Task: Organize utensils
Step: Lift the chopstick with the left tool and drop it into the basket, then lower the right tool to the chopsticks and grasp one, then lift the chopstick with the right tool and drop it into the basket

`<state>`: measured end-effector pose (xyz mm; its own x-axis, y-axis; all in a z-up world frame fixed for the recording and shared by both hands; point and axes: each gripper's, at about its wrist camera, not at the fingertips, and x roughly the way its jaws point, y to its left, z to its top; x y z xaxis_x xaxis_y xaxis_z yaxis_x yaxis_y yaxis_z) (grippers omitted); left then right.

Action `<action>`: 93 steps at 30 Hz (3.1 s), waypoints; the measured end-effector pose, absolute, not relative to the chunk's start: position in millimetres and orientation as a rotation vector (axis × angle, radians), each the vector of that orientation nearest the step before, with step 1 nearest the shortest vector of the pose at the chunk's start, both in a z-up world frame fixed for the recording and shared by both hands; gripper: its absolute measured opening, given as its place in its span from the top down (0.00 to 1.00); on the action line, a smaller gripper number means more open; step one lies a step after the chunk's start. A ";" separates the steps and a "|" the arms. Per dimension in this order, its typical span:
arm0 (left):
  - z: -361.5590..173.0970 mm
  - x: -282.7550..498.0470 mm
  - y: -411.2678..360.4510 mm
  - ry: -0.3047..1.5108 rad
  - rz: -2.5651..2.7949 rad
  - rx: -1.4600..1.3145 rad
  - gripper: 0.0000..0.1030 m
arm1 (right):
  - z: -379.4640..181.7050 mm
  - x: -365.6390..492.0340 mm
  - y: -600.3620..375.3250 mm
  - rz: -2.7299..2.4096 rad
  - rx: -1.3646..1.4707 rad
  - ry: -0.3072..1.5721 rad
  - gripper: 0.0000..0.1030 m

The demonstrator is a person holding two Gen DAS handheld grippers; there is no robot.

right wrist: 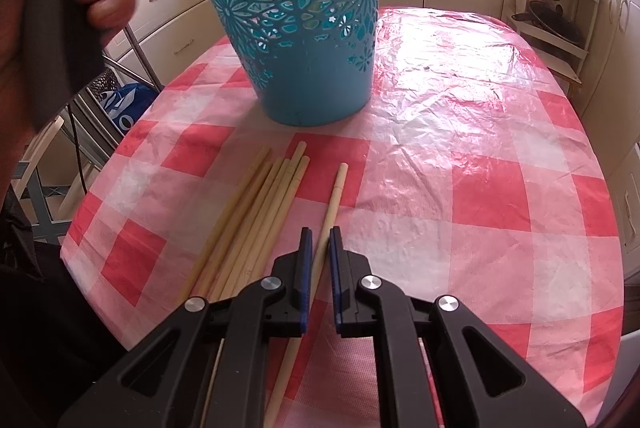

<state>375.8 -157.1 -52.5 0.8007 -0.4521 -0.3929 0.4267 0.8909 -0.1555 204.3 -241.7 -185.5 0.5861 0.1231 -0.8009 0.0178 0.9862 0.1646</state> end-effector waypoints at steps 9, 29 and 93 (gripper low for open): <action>-48.2 324.8 -90.2 0.427 -0.392 -0.120 0.30 | -184.9 201.4 -242.4 0.049 0.166 0.949 0.88; -41.1 263.6 -17.5 0.357 -0.249 -0.101 0.14 | -186.3 184.8 -218.0 -0.115 0.067 0.913 0.83; -55.0 289.0 -13.1 0.474 -0.205 -0.132 0.10 | -20.6 302.1 -240.6 -0.098 0.285 0.424 0.79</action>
<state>289.0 -13.1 -55.0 0.8700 -0.2256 -0.4384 0.1645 0.9710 -0.1733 302.1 -240.6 -20.6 0.9074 -0.0344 -0.4188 0.1525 0.9556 0.2520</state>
